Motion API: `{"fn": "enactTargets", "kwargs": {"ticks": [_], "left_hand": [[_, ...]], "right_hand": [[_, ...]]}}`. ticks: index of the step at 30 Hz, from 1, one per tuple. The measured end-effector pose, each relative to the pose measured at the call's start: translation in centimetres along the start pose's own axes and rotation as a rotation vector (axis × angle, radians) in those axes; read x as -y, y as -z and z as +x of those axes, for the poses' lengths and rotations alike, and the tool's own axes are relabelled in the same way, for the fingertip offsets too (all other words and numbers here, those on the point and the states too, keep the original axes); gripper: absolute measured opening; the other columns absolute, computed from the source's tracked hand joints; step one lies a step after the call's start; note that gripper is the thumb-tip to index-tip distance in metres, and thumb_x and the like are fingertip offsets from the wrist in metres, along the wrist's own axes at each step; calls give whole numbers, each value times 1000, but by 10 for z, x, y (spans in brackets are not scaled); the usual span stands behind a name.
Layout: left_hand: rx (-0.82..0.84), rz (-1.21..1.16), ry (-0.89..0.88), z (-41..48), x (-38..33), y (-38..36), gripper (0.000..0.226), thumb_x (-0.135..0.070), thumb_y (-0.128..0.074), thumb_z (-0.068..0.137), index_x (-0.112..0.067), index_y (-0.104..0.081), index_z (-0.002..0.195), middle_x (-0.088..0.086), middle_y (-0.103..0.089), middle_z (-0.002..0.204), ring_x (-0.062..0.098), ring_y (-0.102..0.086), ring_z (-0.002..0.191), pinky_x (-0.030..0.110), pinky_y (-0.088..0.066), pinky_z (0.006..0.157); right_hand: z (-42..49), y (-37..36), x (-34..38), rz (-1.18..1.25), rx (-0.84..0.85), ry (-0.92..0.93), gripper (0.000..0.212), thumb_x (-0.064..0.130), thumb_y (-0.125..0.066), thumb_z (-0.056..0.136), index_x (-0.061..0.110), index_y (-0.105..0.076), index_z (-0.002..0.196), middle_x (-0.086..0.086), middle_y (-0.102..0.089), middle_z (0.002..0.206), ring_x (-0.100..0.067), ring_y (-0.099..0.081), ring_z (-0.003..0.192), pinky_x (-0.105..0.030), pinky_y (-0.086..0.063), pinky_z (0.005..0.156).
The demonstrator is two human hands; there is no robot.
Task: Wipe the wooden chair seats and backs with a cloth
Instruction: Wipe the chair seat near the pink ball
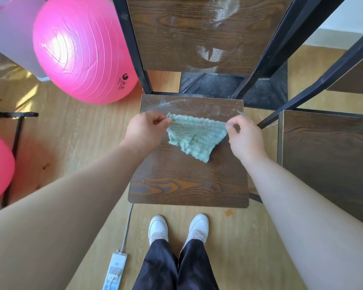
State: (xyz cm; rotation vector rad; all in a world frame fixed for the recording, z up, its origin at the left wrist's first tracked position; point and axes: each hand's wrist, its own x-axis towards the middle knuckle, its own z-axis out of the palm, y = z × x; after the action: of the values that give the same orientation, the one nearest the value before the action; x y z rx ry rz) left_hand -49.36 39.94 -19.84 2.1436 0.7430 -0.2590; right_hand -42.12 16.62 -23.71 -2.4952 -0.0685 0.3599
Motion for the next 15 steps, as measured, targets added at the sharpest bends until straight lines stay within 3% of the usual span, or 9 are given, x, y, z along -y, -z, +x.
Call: {"fn": "enactTargets", "kwargs": {"ticks": [4, 8, 11, 15], "left_hand": [[-82, -87, -47, 9, -16, 14, 19, -38, -64, 95, -22, -70, 89, -12, -57, 69, 6, -48, 59, 21, -40, 55], [-116, -105, -64, 9, -17, 18, 17, -39, -66, 93, -24, -70, 85, -13, -57, 69, 5, -50, 62, 21, -42, 59], [-57, -43, -41, 2, -4, 8, 13, -41, -66, 93, -29, -67, 87, -15, -60, 72, 0, -51, 63, 11, -37, 53], [69, 103, -18, -20, 31, -22, 16, -40, -65, 93, -29, -68, 82, -11, -58, 65, 6, -50, 60, 22, -37, 53]], "right_hand": [[11, 29, 26, 135, -85, 28, 6, 22, -55, 99, 24, -61, 97, 5, -68, 85, -3, -66, 70, -21, -54, 66], [9, 42, 26, 14, -166, 155, 8, 25, -62, 95, 22, -64, 102, 5, -68, 97, -8, -65, 81, -15, -48, 69], [-4, 34, 4, -39, -115, 234, 13, 21, -64, 93, 17, -67, 105, 7, -62, 98, -9, -61, 83, -7, -38, 68], [-38, 4, -42, -58, -2, 230, 10, 12, -68, 89, 11, -72, 98, 4, -65, 97, -11, -61, 82, -14, -43, 69]]}}
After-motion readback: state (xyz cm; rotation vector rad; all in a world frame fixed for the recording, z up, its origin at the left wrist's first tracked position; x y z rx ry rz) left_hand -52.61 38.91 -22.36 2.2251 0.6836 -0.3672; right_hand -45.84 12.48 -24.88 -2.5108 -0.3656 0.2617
